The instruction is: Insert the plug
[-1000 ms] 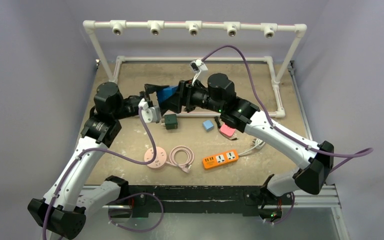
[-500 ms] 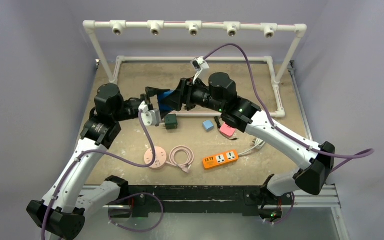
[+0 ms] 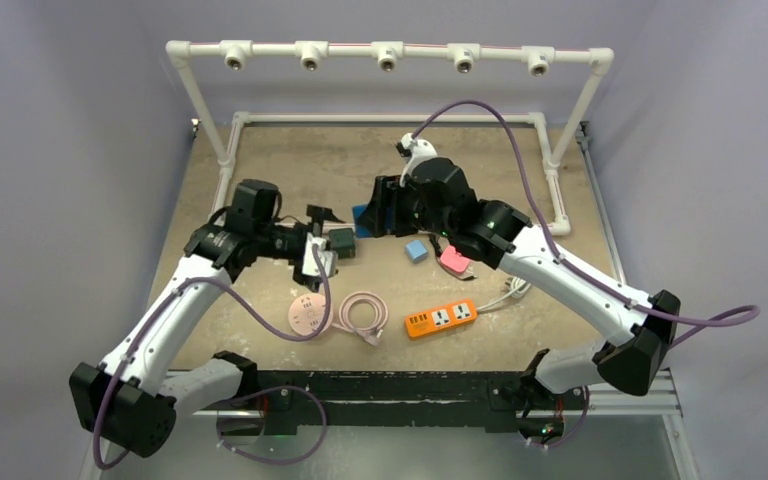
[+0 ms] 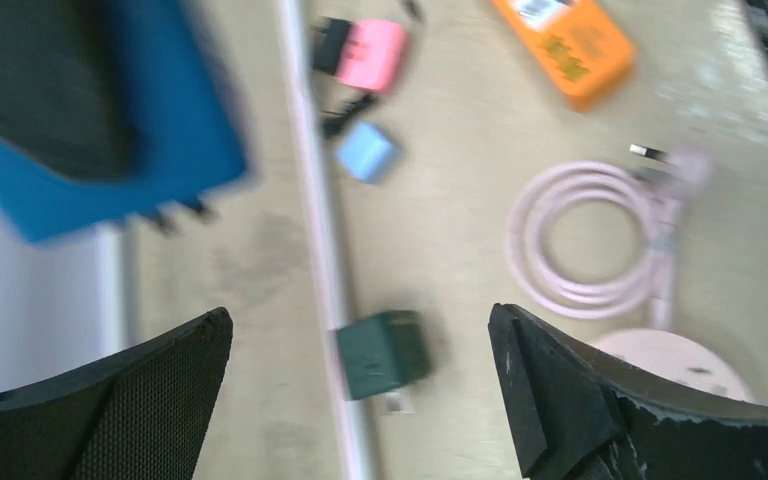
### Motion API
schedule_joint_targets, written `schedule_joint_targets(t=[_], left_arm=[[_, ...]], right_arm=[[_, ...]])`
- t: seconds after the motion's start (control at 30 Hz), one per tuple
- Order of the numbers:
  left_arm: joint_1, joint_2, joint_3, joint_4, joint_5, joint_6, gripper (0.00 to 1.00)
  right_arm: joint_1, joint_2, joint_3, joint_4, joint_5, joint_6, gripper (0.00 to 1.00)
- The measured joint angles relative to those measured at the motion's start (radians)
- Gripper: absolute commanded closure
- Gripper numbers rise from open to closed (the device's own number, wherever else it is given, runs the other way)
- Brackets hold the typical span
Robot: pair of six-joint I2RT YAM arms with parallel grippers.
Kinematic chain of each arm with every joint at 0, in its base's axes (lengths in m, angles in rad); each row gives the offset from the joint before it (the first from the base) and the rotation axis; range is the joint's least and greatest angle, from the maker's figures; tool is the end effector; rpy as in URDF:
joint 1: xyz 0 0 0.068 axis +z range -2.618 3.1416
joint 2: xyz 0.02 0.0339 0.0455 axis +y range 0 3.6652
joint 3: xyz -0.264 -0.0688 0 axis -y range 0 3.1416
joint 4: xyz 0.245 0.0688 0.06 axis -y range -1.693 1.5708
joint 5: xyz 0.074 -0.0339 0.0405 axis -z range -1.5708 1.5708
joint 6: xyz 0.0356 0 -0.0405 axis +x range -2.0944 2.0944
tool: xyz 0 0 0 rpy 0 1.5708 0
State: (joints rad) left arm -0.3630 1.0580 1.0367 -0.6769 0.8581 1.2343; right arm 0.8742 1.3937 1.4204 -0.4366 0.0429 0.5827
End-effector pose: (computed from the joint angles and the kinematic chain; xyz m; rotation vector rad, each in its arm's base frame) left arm 0.1879 -0.1002 0.3358 1.7189 1.0825 -0.4331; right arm 0.2047 0.2424 0.3962 -0.2750 2.0765 0.8809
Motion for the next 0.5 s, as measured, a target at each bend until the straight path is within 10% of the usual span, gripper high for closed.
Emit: schedule_joint_targets(t=[0.3, 0.5], left_arm=[[-0.158, 0.079, -0.216, -0.135, -0.080, 0.220, 0.02], [-0.292, 0.196, -0.226, -0.108, -0.137, 0.292, 0.21]], right_arm=[[-0.050, -0.090, -0.068, -0.237, 0.189, 0.012, 1.00], [-0.077, -0.114, -0.100, -0.284, 0.228, 0.025, 1.00]])
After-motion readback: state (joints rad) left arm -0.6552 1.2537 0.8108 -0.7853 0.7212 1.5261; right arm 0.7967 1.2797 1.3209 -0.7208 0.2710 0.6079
